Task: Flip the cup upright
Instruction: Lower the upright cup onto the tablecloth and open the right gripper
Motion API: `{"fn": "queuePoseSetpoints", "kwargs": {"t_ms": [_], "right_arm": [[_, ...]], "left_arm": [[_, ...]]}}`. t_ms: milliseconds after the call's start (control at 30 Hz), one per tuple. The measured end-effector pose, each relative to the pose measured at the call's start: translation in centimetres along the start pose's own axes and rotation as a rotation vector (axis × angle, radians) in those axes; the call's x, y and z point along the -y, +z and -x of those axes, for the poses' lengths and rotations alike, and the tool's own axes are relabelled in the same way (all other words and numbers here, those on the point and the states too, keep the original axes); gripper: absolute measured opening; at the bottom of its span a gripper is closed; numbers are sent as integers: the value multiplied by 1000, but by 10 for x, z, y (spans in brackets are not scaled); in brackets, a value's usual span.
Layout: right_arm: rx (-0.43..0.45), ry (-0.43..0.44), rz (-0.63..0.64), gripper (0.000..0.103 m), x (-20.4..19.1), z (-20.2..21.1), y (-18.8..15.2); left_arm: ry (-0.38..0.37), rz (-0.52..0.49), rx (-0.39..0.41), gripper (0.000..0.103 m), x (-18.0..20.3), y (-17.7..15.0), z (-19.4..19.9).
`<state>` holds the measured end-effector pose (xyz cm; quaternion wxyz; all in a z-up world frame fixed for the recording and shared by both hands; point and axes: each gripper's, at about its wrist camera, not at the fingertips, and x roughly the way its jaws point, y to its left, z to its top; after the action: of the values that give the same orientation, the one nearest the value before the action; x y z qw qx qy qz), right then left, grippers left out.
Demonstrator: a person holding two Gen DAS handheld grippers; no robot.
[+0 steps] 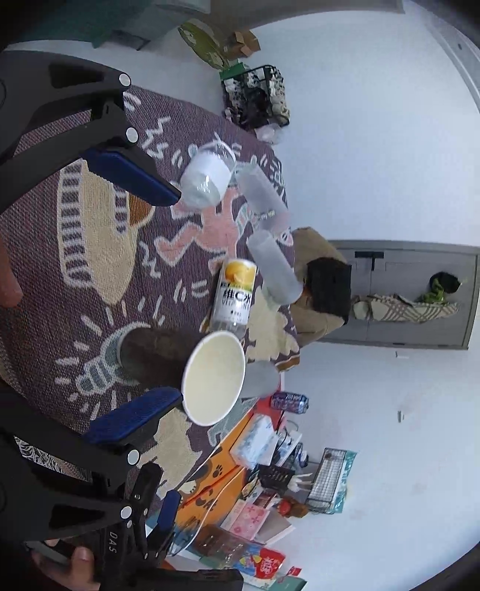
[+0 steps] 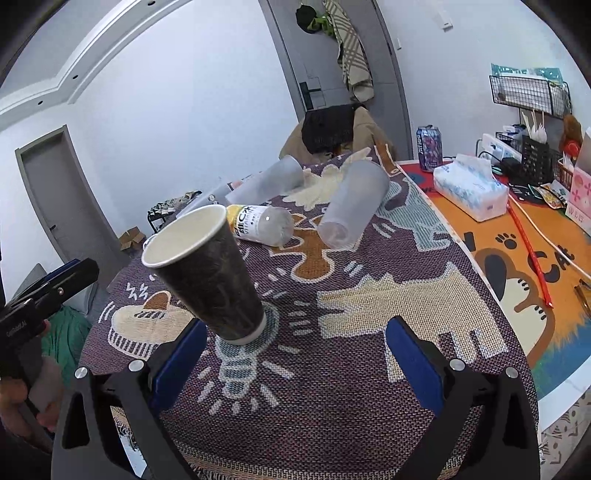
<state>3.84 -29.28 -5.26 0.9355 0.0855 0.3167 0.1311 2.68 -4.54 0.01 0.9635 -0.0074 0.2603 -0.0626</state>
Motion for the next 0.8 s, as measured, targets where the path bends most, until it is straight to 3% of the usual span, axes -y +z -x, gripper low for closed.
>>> {"fn": "queuePoseSetpoints", "kwargs": {"t_ms": [800], "right_arm": [[-20, 87, 97, 95, -35, 9, -11]], "left_arm": [[139, 69, 41, 97, -35, -21, 44]]}}
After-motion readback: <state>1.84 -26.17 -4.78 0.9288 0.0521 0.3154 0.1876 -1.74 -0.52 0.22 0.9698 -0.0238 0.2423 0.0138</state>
